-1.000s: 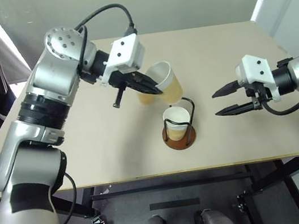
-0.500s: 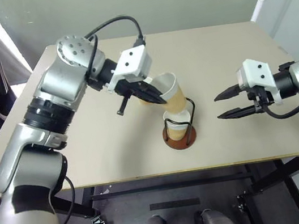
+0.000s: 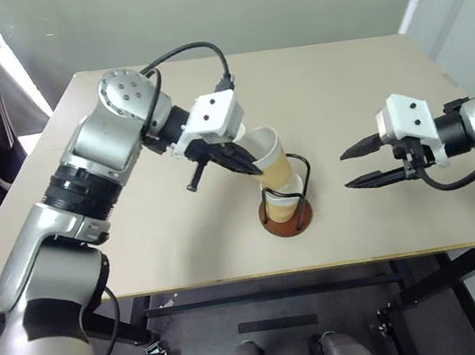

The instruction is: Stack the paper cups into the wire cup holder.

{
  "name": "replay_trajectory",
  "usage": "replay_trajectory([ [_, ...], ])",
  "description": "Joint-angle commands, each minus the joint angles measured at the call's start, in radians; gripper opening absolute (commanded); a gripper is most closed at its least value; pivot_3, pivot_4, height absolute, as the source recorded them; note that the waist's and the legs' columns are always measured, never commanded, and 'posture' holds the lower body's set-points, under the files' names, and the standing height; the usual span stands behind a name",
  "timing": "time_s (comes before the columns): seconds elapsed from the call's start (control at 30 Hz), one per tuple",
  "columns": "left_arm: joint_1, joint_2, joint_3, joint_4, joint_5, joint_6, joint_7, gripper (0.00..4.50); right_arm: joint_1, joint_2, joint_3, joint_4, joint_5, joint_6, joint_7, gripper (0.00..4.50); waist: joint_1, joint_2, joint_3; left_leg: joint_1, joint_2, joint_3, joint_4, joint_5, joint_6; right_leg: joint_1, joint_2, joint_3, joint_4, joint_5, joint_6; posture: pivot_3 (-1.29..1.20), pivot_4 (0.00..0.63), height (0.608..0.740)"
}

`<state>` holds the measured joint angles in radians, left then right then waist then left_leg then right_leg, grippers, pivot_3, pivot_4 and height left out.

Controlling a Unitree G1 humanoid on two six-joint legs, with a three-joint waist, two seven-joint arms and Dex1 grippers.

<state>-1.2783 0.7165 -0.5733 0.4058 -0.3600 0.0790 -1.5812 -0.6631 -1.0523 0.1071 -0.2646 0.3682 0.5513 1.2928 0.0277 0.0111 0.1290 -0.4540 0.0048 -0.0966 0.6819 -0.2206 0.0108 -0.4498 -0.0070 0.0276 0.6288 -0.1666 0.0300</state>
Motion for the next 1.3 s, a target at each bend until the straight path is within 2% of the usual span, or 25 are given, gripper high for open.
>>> replay_trajectory([
  [0.03,0.003,-0.015,0.034,-0.013,0.012,-0.016,-0.033,0.05,-0.002,-0.010,-0.040,-0.023,0.000,-0.014,-0.009,2.39,0.000,0.000,0.000,0.000,0.000,0.000,0.000,0.000,0.000,0.000,0.000,0.000,0.000,0.000,0.000,0.00,0.150,0.740],
  [0.33,0.012,-0.046,0.055,0.011,0.039,-0.033,-0.033,0.05,0.003,-0.015,-0.042,-0.029,-0.002,-0.015,-0.012,2.39,0.000,0.000,0.000,0.000,0.000,0.000,0.000,0.000,0.000,0.000,0.000,0.000,0.000,0.000,0.001,0.00,0.150,0.740],
  [0.63,0.004,-0.005,0.006,0.021,0.036,-0.034,-0.033,0.05,-0.002,-0.017,-0.040,-0.027,0.000,-0.011,-0.009,2.39,0.001,0.000,0.000,0.000,0.000,0.000,0.000,0.000,0.000,0.000,0.000,0.000,0.000,0.000,0.001,0.00,0.150,0.740],
  [0.77,0.009,-0.027,0.031,0.036,0.054,-0.035,-0.033,0.84,-0.002,-0.017,-0.039,-0.027,0.000,-0.011,-0.006,2.39,0.001,0.000,0.000,0.000,0.000,0.000,0.000,0.000,0.000,0.000,0.000,0.000,0.000,0.000,0.001,0.00,0.150,0.740],
  [1.13,0.010,-0.052,0.059,0.074,0.091,-0.053,-0.033,4.48,0.001,-0.020,-0.039,-0.027,-0.003,-0.013,-0.007,2.39,0.003,0.000,0.000,0.000,0.000,0.000,0.000,0.000,0.000,0.000,0.000,0.000,0.000,0.001,0.001,0.00,0.150,0.740],
  [1.3,0.008,-0.072,0.094,0.093,0.114,-0.062,-0.033,4.48,-0.001,-0.019,-0.037,-0.024,-0.006,-0.016,-0.007,2.39,0.003,0.000,0.000,0.000,0.000,0.000,0.000,0.000,0.000,0.000,0.000,0.000,0.000,0.001,0.001,0.00,0.150,0.740],
])
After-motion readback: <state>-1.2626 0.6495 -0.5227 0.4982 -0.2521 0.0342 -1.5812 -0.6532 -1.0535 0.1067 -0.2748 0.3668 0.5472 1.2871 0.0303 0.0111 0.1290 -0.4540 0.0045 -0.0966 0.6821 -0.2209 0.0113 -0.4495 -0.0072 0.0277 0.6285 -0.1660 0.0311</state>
